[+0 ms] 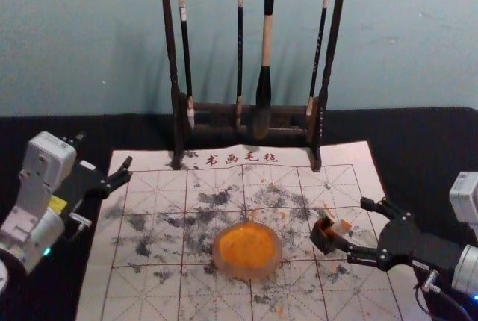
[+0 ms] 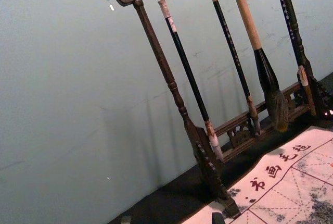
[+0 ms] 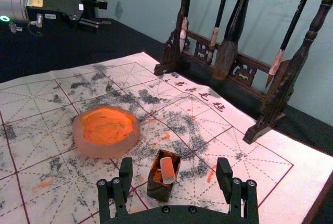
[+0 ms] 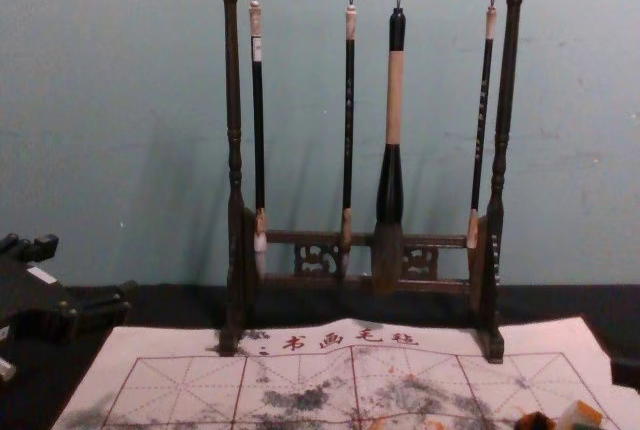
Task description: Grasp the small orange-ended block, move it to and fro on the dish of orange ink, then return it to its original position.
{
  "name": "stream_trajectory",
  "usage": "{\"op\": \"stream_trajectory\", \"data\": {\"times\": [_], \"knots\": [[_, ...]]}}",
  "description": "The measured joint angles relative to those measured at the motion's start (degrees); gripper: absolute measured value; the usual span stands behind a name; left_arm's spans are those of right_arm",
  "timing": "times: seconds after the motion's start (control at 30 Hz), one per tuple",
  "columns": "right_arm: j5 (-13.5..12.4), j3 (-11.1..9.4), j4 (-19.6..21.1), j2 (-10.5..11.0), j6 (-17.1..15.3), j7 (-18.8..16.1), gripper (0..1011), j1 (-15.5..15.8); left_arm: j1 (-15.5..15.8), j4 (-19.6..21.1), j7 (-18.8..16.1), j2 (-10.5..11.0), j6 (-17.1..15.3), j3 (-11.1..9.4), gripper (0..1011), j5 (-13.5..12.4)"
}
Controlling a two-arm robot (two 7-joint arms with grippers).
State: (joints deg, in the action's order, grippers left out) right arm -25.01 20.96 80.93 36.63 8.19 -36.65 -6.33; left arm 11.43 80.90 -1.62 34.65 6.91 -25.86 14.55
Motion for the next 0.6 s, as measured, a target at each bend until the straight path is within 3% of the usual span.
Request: {"op": "stream_trajectory", "data": {"times": [0.6], "knots": [[0.77, 0.82, -1.98, -1.03, -0.45, -1.42, 1000, -1.57, 0.00, 0.00, 0.00, 0.00, 0.00, 0.00, 1001, 0.00]]}}
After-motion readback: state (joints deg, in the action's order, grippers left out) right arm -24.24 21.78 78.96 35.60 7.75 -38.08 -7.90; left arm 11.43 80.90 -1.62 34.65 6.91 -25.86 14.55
